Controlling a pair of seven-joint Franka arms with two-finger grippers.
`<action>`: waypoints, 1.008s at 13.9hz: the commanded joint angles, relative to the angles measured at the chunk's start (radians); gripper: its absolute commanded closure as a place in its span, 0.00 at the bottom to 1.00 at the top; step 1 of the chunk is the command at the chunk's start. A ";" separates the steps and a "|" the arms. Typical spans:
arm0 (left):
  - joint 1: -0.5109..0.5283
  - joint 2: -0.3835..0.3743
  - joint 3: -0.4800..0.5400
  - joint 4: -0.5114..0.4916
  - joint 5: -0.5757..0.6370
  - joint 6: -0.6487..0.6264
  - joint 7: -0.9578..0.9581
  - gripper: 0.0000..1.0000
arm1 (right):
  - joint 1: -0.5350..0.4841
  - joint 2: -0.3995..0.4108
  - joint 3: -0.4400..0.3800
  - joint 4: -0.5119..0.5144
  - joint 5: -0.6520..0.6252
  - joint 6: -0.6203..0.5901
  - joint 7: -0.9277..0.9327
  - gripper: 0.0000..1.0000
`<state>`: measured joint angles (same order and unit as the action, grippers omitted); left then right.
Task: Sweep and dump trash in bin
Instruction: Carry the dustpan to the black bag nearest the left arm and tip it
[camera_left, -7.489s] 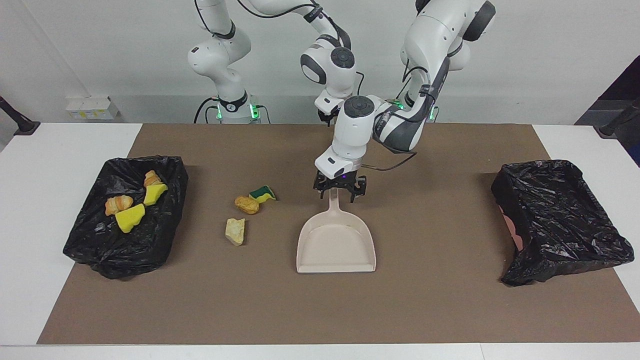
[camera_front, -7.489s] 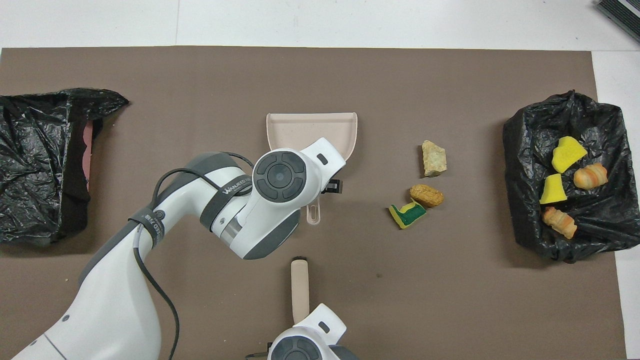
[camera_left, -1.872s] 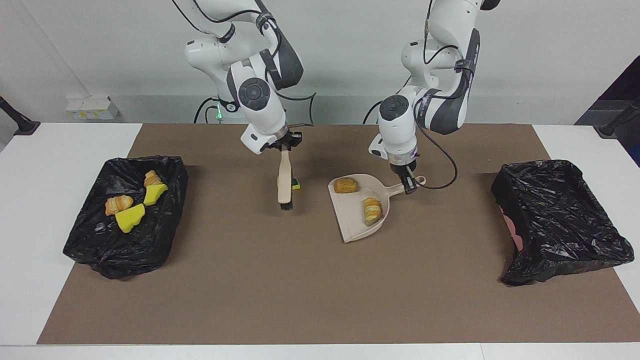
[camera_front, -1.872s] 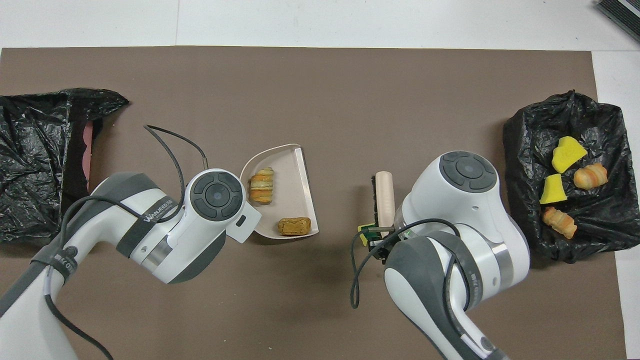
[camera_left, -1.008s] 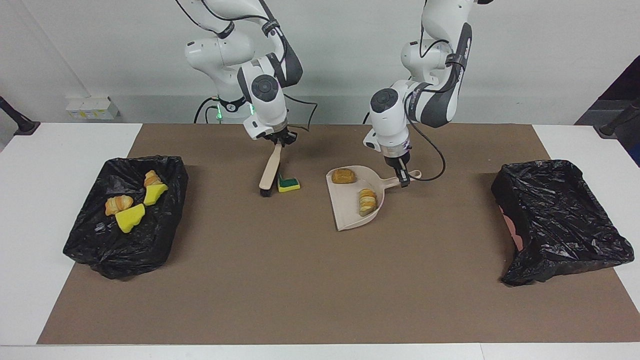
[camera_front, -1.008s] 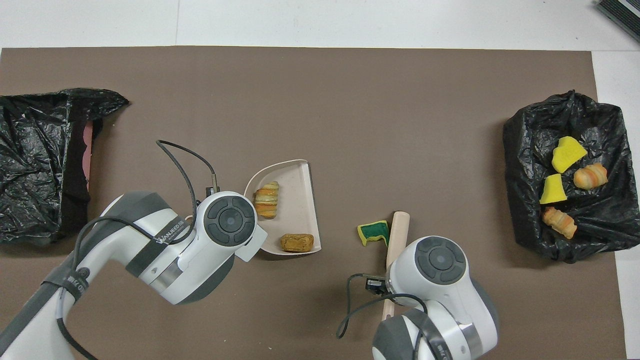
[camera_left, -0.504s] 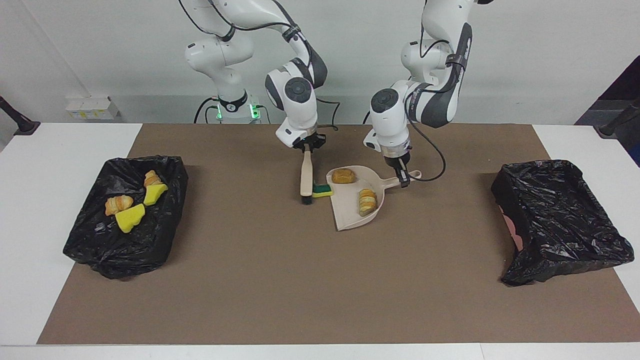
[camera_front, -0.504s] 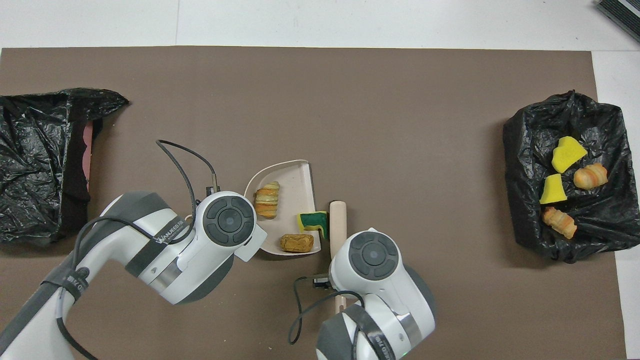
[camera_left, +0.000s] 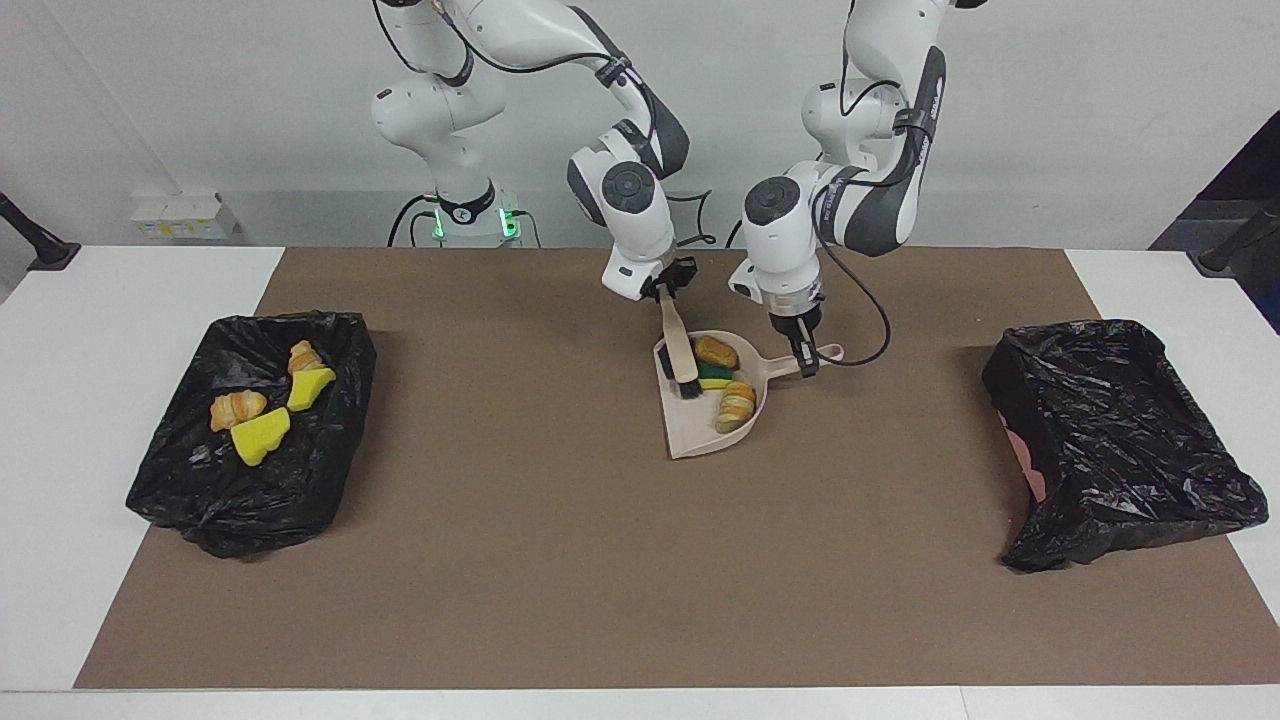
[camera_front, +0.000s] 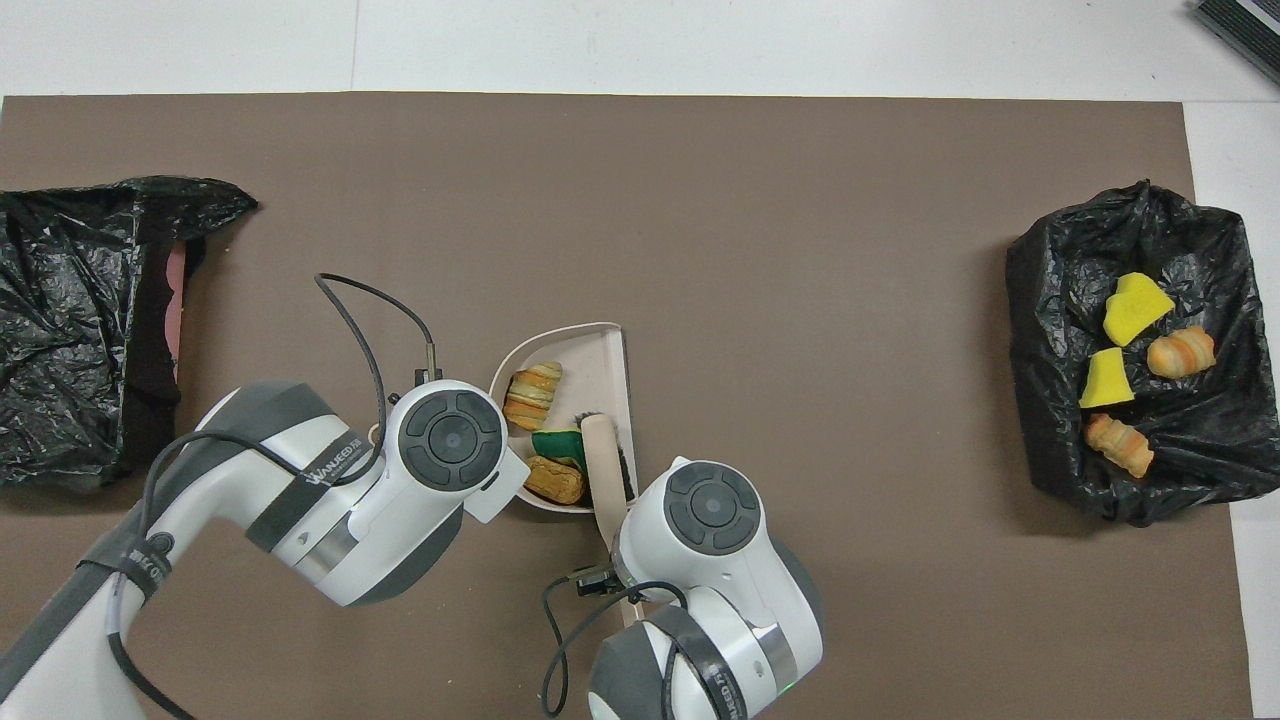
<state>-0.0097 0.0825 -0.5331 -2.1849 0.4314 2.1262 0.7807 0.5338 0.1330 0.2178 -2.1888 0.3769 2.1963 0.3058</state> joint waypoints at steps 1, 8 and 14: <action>-0.001 -0.017 0.036 -0.026 0.007 0.020 0.092 1.00 | -0.053 -0.012 0.000 0.030 -0.038 -0.085 -0.042 1.00; -0.009 -0.013 0.117 0.020 0.003 0.012 0.254 1.00 | -0.085 -0.139 0.006 0.032 -0.093 -0.224 0.044 1.00; -0.007 -0.102 0.335 0.051 -0.133 0.001 0.587 1.00 | 0.145 -0.079 0.006 -0.031 -0.134 -0.075 0.353 1.00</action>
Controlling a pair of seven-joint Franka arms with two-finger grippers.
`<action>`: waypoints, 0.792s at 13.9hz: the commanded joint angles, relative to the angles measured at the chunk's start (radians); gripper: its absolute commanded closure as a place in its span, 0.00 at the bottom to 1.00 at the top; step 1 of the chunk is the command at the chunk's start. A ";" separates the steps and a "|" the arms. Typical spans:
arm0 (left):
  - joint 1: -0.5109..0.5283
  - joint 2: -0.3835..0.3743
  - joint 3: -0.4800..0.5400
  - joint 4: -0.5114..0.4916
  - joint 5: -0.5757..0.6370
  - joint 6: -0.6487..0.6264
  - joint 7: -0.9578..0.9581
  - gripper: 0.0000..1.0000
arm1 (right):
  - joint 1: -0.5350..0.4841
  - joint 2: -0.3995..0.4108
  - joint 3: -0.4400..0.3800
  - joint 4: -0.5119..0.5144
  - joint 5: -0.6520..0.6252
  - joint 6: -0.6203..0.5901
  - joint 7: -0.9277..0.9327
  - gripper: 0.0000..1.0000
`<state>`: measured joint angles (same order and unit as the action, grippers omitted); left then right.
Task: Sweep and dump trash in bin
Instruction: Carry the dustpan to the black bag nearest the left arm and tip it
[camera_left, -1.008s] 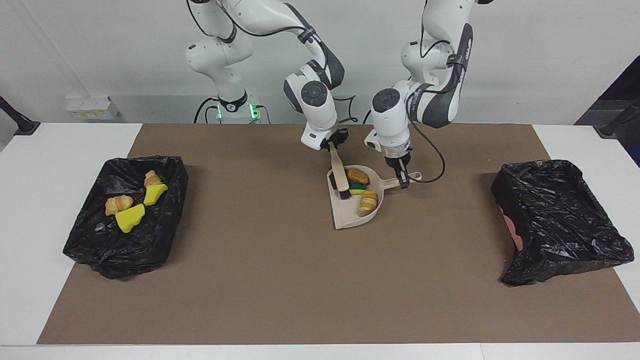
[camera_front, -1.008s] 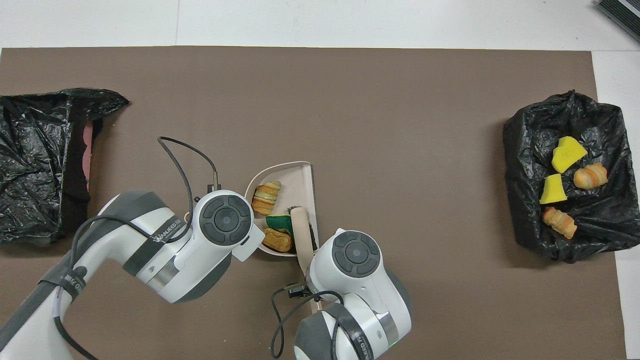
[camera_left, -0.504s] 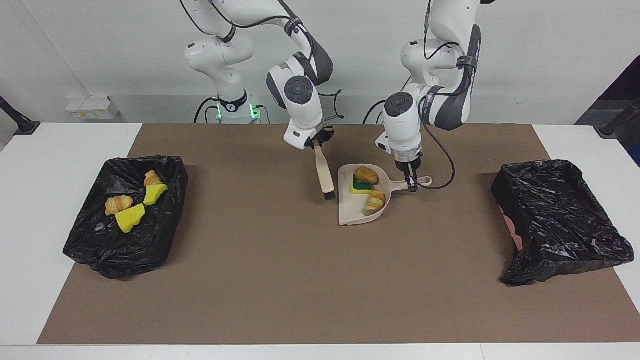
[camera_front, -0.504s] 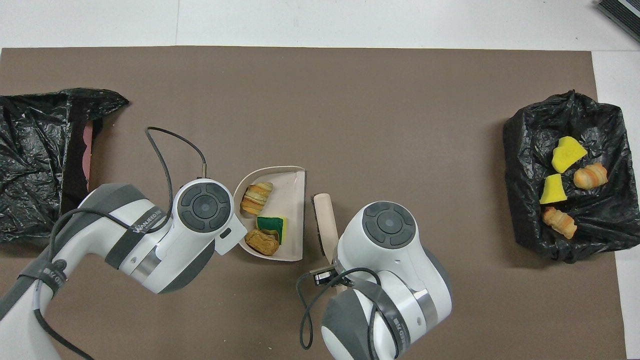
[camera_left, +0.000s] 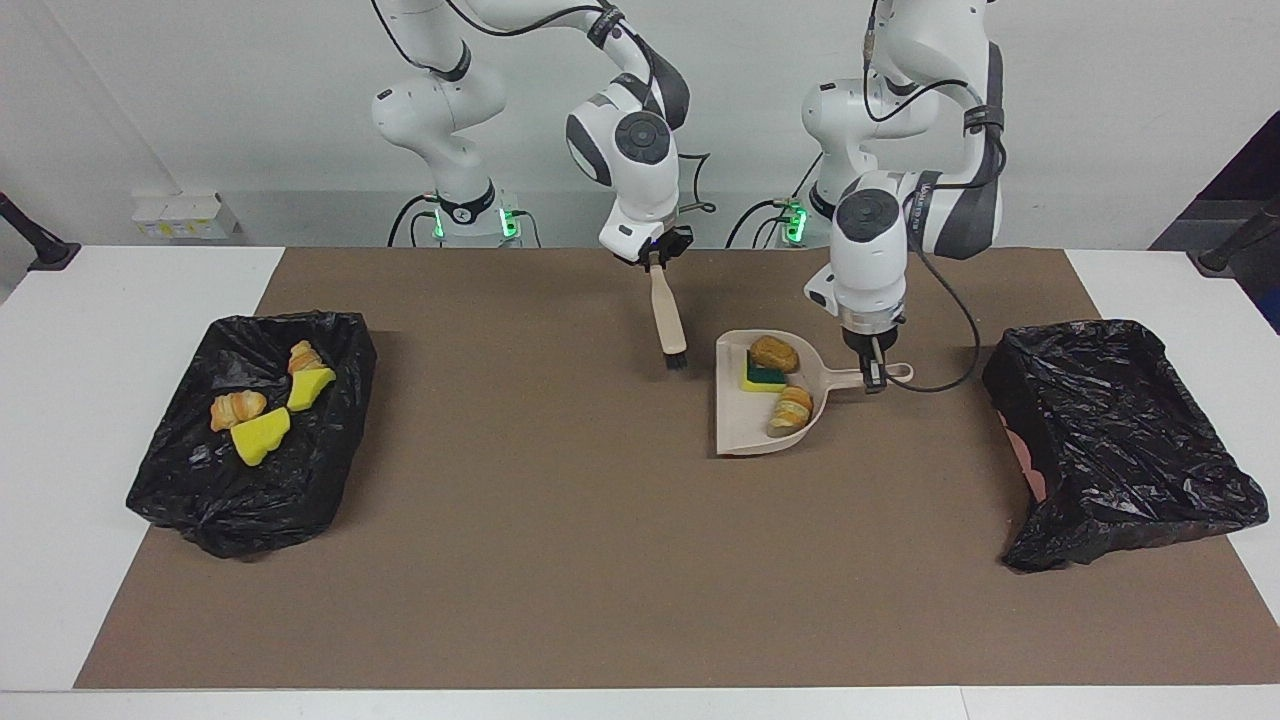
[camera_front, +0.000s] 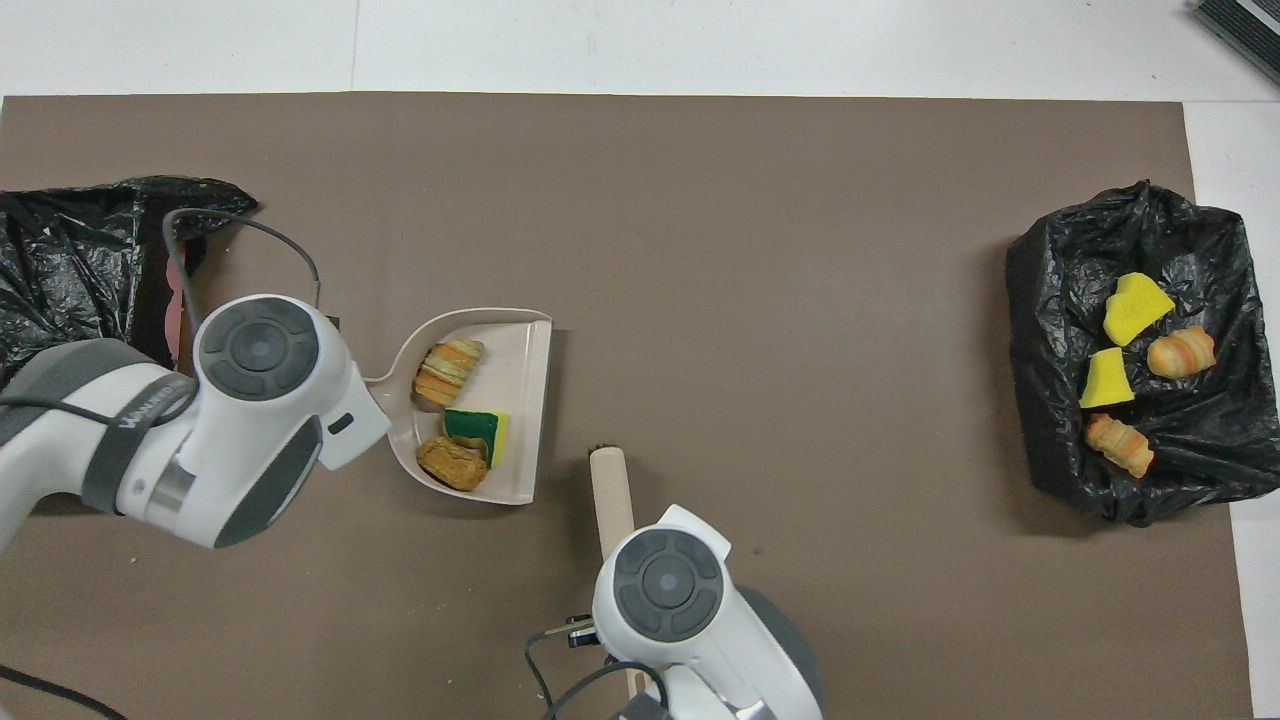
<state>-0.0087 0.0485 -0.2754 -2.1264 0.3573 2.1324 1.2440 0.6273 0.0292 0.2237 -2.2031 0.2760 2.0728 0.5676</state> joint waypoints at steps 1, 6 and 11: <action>-0.008 -0.087 0.131 -0.003 -0.099 -0.015 0.191 1.00 | 0.067 0.038 0.000 -0.017 -0.058 0.049 0.144 1.00; -0.005 -0.081 0.387 0.170 -0.274 -0.132 0.345 1.00 | 0.108 0.061 0.000 -0.021 -0.069 0.095 0.245 0.47; 0.001 0.065 0.614 0.417 -0.281 -0.164 0.458 1.00 | 0.063 0.048 -0.006 0.081 -0.075 -0.049 0.233 0.00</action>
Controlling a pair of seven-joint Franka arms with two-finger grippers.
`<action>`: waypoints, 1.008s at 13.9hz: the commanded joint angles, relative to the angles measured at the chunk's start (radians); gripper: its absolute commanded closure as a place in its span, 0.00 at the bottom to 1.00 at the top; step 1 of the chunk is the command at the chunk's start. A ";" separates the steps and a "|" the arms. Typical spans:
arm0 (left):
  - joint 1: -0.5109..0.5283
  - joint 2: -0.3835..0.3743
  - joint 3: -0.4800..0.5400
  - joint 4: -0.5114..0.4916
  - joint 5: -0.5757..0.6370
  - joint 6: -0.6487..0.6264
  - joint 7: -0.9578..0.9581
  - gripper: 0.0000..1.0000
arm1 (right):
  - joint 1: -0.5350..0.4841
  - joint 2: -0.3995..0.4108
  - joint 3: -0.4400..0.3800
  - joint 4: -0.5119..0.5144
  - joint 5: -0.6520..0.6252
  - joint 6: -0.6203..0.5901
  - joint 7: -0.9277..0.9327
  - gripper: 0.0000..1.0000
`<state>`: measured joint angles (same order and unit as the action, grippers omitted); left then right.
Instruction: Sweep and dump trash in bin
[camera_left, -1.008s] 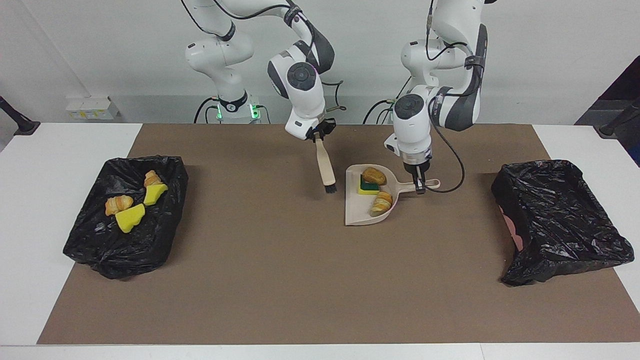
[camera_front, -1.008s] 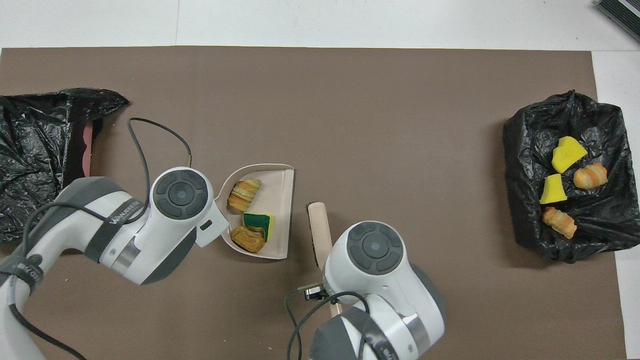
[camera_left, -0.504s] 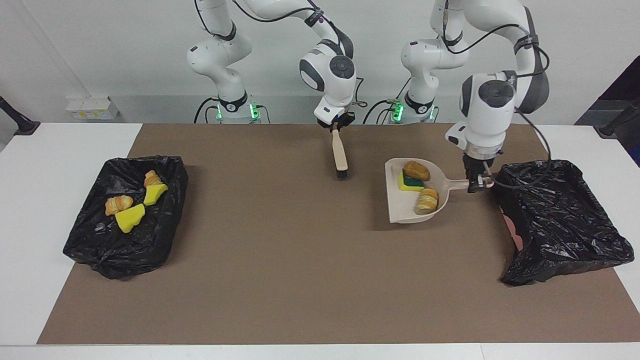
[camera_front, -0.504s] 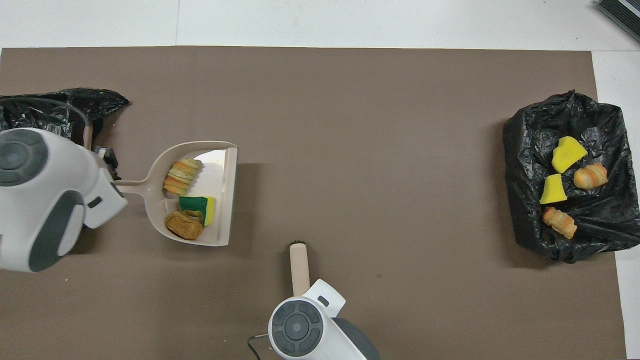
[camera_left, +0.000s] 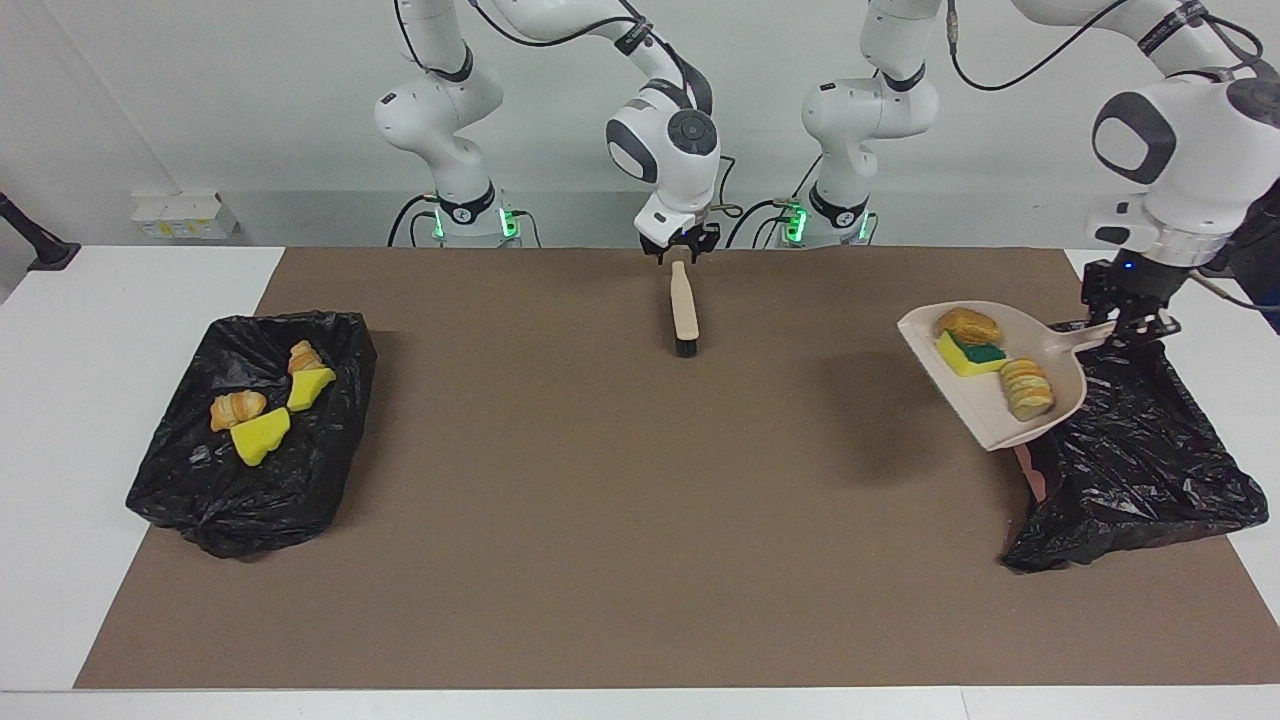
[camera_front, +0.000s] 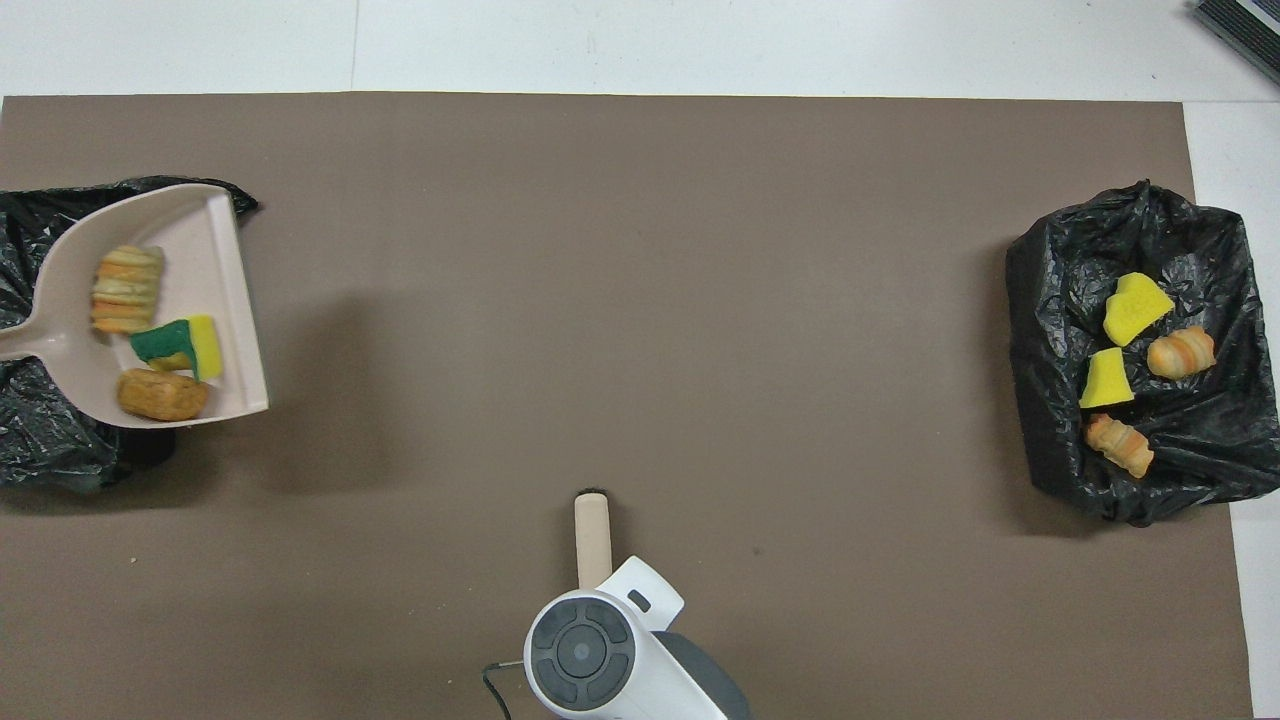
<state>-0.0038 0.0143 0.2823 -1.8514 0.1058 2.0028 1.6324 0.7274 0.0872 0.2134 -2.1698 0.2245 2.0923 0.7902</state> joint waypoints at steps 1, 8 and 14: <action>-0.004 0.128 0.092 0.182 -0.029 -0.027 0.127 1.00 | -0.060 -0.020 0.003 0.071 -0.036 -0.105 -0.003 0.00; 0.079 0.223 0.140 0.284 0.214 0.200 0.198 1.00 | -0.281 -0.053 0.001 0.290 -0.106 -0.444 -0.290 0.00; 0.094 0.282 0.147 0.270 0.507 0.364 0.158 1.00 | -0.437 -0.060 -0.008 0.448 -0.244 -0.607 -0.601 0.00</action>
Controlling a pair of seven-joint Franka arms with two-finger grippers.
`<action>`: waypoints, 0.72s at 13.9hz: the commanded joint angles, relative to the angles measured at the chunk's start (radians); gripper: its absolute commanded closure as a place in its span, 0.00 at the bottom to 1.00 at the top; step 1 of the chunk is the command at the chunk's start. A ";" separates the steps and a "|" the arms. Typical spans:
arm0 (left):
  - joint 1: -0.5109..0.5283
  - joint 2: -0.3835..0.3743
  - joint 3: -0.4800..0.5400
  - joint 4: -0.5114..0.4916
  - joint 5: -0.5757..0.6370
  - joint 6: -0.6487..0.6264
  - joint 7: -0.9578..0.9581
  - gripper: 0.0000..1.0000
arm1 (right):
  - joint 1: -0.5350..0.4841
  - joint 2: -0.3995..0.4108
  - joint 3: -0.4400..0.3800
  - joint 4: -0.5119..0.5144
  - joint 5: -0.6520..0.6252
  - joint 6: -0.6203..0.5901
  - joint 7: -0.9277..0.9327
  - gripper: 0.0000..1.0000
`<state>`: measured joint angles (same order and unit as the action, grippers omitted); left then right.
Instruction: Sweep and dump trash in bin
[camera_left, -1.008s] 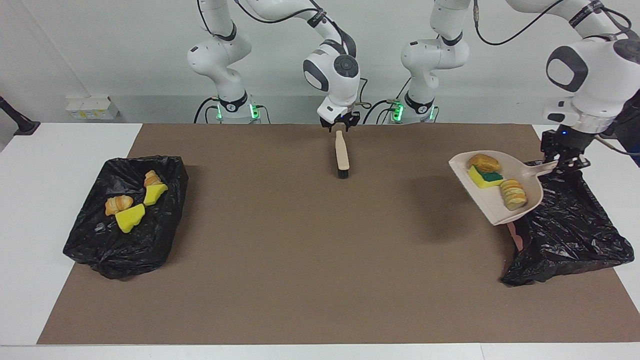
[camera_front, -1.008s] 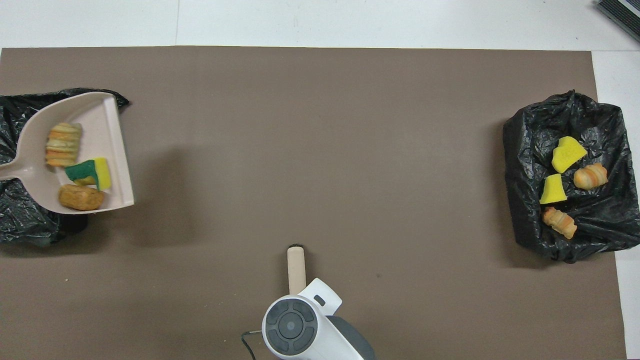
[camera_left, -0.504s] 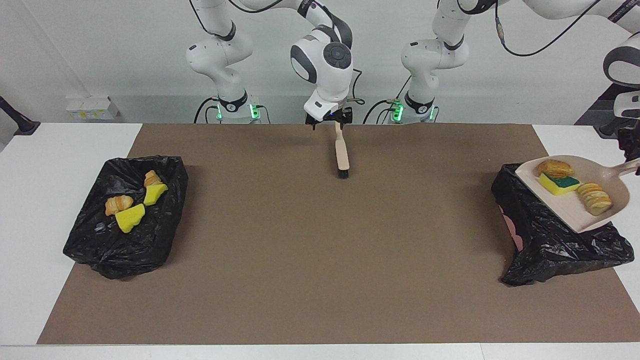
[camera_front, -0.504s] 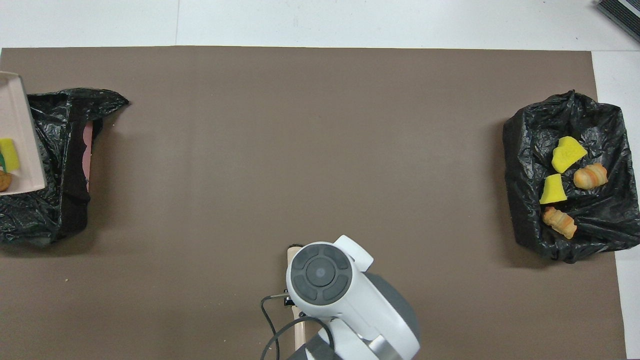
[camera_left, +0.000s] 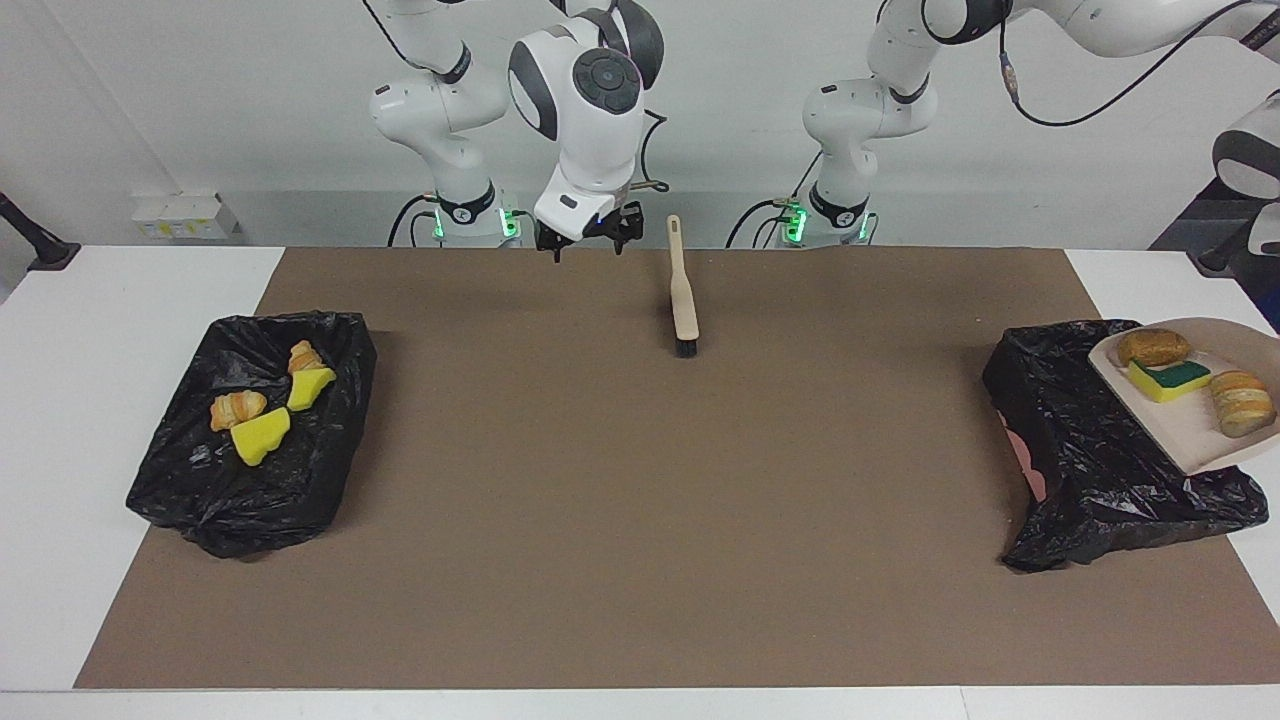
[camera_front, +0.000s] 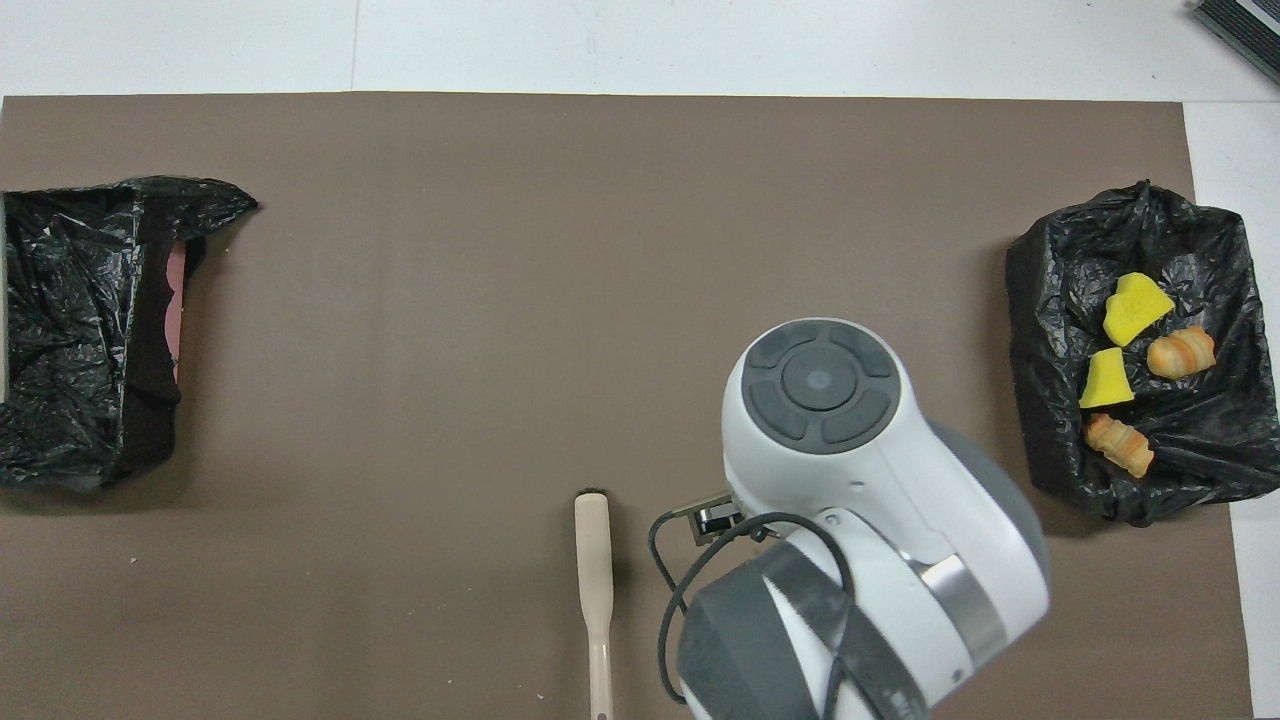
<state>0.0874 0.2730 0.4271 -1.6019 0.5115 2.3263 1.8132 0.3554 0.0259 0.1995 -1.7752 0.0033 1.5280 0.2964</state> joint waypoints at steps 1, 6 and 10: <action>-0.006 0.015 0.002 0.010 0.160 0.036 -0.061 1.00 | -0.103 -0.009 0.003 0.059 -0.025 -0.043 -0.159 0.00; -0.063 -0.069 -0.002 -0.104 0.523 -0.040 -0.339 1.00 | -0.300 -0.040 -0.005 0.062 -0.154 -0.025 -0.445 0.00; -0.104 -0.093 -0.045 -0.090 0.651 -0.180 -0.373 1.00 | -0.442 -0.035 -0.011 0.082 -0.151 0.038 -0.445 0.00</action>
<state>0.0031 0.2320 0.4108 -1.6614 1.0866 2.2094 1.4761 -0.0261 -0.0071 0.1774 -1.7021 -0.1316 1.5424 -0.1257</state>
